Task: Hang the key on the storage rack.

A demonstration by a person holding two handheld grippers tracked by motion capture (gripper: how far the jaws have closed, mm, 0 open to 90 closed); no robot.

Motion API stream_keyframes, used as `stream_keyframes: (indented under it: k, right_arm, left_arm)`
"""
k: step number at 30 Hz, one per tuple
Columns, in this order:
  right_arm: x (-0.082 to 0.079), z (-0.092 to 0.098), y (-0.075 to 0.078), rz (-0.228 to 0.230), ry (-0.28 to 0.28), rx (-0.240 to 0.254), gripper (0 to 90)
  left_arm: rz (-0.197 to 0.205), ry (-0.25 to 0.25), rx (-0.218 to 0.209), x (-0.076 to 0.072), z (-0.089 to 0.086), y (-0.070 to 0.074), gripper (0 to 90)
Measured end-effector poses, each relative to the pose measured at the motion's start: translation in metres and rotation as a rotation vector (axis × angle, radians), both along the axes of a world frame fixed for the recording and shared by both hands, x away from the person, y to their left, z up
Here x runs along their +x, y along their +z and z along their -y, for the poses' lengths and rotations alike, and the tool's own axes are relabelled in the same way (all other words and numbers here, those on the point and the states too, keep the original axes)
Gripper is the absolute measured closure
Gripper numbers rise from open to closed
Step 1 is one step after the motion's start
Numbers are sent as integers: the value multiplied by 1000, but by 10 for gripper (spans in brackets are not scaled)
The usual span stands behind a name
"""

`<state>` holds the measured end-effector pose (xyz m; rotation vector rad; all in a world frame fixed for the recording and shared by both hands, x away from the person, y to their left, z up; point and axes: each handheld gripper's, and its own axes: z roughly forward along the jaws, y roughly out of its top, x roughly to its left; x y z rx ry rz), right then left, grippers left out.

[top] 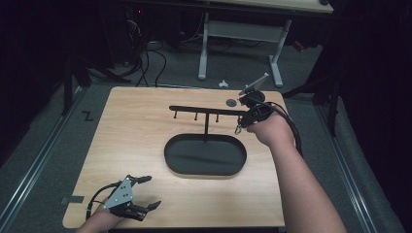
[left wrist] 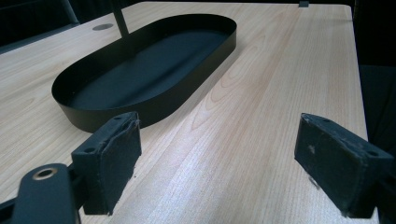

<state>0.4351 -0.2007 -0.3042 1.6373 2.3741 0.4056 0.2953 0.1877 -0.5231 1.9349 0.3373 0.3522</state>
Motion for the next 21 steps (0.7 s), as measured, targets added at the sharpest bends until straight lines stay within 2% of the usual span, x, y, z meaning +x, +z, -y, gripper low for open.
stream_keyframes:
  k: [9, 14, 21]
  right_arm:
    - [6, 3, -4, 9, -22, -3, 869]
    - [7, 4, -6, 25, -43, -11, 820]
    - [7, 2, -7, 27, -37, -12, 813]
  left_arm:
    - [0, -1, 0, 0, 0, 0, 152]
    - [-1, -2, -1, 0, 0, 0, 152]
    - [1, -2, -1, 0, 0, 0, 152]
